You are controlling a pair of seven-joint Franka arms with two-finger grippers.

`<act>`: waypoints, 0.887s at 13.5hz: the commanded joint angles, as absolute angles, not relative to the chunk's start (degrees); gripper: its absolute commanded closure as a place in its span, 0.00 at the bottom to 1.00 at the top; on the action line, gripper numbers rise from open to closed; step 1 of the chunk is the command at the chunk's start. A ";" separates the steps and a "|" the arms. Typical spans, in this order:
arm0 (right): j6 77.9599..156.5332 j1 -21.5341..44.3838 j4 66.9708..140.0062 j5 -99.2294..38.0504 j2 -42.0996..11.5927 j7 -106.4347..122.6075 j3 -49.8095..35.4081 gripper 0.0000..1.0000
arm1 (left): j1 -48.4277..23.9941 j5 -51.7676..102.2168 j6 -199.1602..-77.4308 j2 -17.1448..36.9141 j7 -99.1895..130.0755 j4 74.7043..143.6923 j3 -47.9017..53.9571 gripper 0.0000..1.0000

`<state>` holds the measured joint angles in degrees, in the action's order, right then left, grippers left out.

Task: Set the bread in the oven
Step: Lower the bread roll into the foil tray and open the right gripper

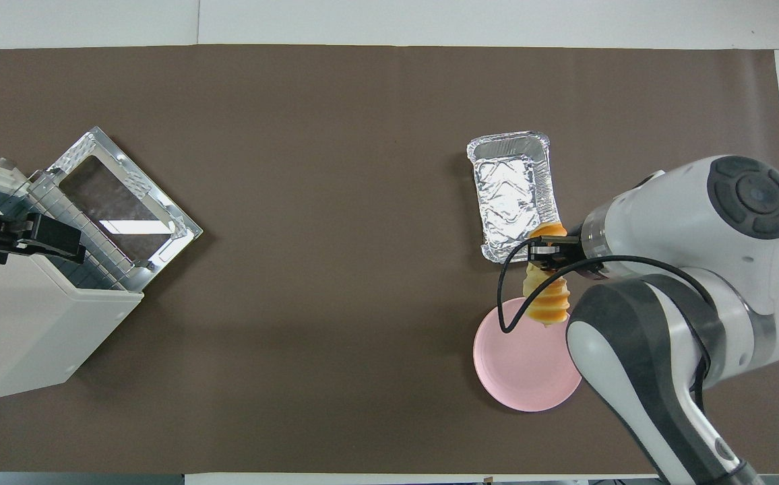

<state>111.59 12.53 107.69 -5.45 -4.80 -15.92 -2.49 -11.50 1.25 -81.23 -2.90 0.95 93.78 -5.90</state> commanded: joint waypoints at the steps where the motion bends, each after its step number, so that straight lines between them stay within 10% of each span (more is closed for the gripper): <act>1: 113.62 11.95 98.10 -4.83 -13.78 -14.33 -2.90 1.00 | -11.16 1.58 -81.39 -3.78 0.62 94.31 -5.89 0.00; 12: 137.53 13.54 109.32 -4.92 -20.39 -9.07 -2.99 1.00 | -11.16 1.58 -81.39 -3.87 0.62 94.31 -5.80 0.00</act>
